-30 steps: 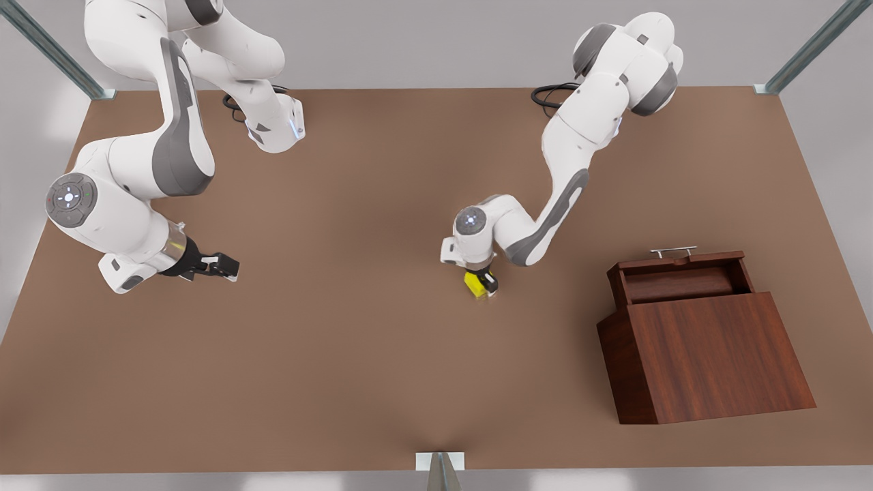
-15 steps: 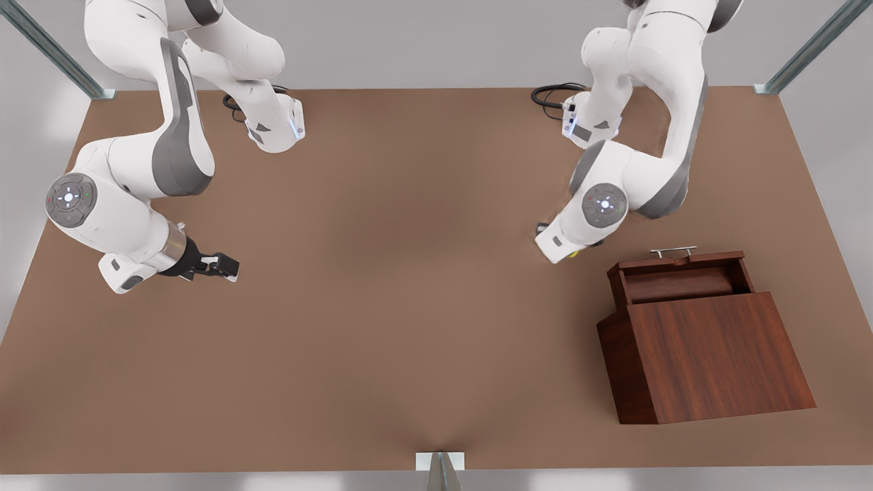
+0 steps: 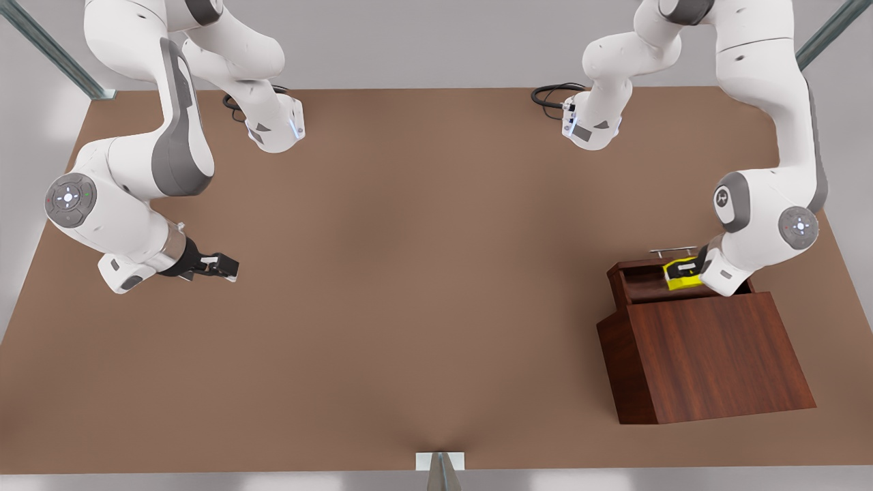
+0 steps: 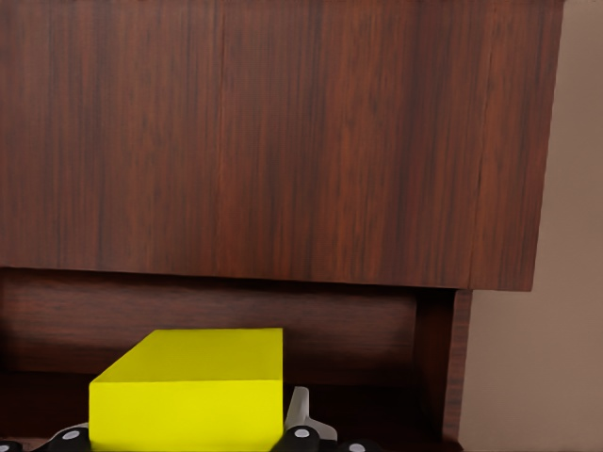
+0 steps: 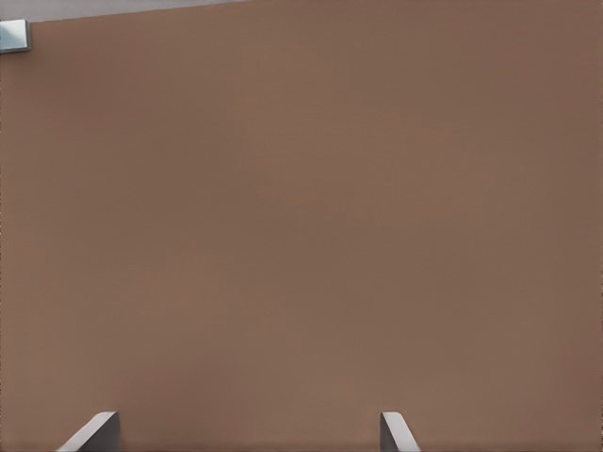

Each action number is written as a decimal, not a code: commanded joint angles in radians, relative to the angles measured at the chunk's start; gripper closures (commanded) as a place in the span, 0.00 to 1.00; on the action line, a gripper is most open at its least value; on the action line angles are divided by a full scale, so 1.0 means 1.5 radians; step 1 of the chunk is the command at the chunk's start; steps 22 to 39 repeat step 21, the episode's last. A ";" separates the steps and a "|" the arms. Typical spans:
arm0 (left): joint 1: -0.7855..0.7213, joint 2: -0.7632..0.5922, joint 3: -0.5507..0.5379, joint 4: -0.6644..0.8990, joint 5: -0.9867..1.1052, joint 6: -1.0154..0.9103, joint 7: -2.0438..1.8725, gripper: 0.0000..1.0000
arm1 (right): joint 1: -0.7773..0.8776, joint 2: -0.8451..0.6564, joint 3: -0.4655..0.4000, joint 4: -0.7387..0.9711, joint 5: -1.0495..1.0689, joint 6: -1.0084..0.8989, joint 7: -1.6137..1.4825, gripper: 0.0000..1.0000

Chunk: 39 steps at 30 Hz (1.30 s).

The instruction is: Open the drawer with left arm, place the square in the middle with right arm, and place the square in the drawer with left arm

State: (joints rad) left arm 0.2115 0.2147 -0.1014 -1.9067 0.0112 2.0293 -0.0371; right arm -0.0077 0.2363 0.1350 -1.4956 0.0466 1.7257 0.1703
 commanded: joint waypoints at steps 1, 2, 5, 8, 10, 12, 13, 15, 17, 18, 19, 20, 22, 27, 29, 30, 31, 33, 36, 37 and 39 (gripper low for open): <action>0.000 0.000 -0.001 0.000 0.051 0.000 -0.003 0.39 | 0.000 0.000 0.000 0.000 0.000 0.000 0.000 0.00; 0.005 0.001 0.000 0.001 0.050 0.000 -0.003 0.39 | 0.000 0.000 0.000 0.000 0.000 0.000 0.000 0.00; 0.009 0.013 0.000 0.004 0.051 0.025 -0.004 0.38 | 0.000 0.000 0.000 0.000 0.000 0.000 0.000 0.00; 0.009 0.016 0.000 0.004 0.052 0.032 -0.008 0.00 | 0.000 0.000 0.000 0.000 0.000 0.000 0.000 0.00; 0.009 0.016 0.000 0.003 0.052 0.032 -0.009 0.00 | 0.000 0.000 0.000 0.000 0.000 0.000 0.000 0.00; 0.009 0.017 0.000 0.003 0.051 0.032 -0.009 0.00 | -0.002 0.001 0.000 0.000 0.000 0.000 0.000 0.00; 0.009 0.017 0.000 0.004 0.051 0.031 -0.011 0.00 | -0.003 0.001 0.000 0.001 0.000 0.000 -0.001 0.00; -0.011 -0.042 -0.022 0.075 0.041 -0.116 -0.050 0.00 | -0.003 0.002 0.000 0.001 0.000 0.000 0.004 0.00; -0.089 -0.039 -0.073 0.294 0.048 -0.379 -0.049 0.00 | 0.003 0.006 0.001 0.017 -0.004 0.010 0.002 0.00; -0.127 -0.036 -0.075 0.350 0.047 -0.429 -0.048 0.00 | 0.005 0.025 0.008 0.044 -0.020 0.017 0.003 0.00; -0.127 -0.032 -0.075 0.364 0.044 -0.457 -0.049 0.00 | 0.018 0.028 0.011 0.047 -0.021 0.014 0.001 0.00; -0.126 -0.028 -0.072 0.364 0.046 -0.456 -0.049 0.00 | 0.019 0.028 0.010 0.045 -0.021 0.011 0.003 0.00; -0.126 -0.025 -0.071 0.364 0.047 -0.454 -0.048 0.00 | 0.020 0.026 0.011 0.043 -0.021 0.004 0.002 0.00; -0.126 -0.025 -0.071 0.364 0.047 -0.454 -0.048 0.00 | 0.020 0.026 0.011 0.043 -0.021 0.004 0.002 0.00; -0.126 -0.025 -0.071 0.364 0.047 -0.454 -0.048 0.00 | 0.020 0.026 0.011 0.043 -0.021 0.004 0.002 0.00; -0.126 -0.025 -0.071 0.364 0.047 -0.454 -0.048 0.00 | 0.020 0.026 0.011 0.043 -0.021 0.004 0.002 0.00; -0.126 -0.025 -0.071 0.364 0.047 -0.454 -0.048 0.00 | 0.020 0.026 0.011 0.043 -0.021 0.004 0.002 0.00; -0.126 -0.025 -0.071 0.364 0.047 -0.454 -0.048 0.00 | 0.020 0.026 0.011 0.043 -0.021 0.004 0.002 0.00; -0.126 -0.025 -0.071 0.364 0.047 -0.454 -0.048 0.00 | 0.020 0.026 0.011 0.043 -0.021 0.004 0.002 0.00; -0.126 -0.025 -0.071 0.364 0.047 -0.454 -0.048 0.00 | 0.020 0.026 0.011 0.043 -0.021 0.004 0.002 0.00; -0.126 -0.025 -0.071 0.364 0.047 -0.454 -0.048 0.00 | 0.020 0.026 0.011 0.043 -0.021 0.004 0.002 0.00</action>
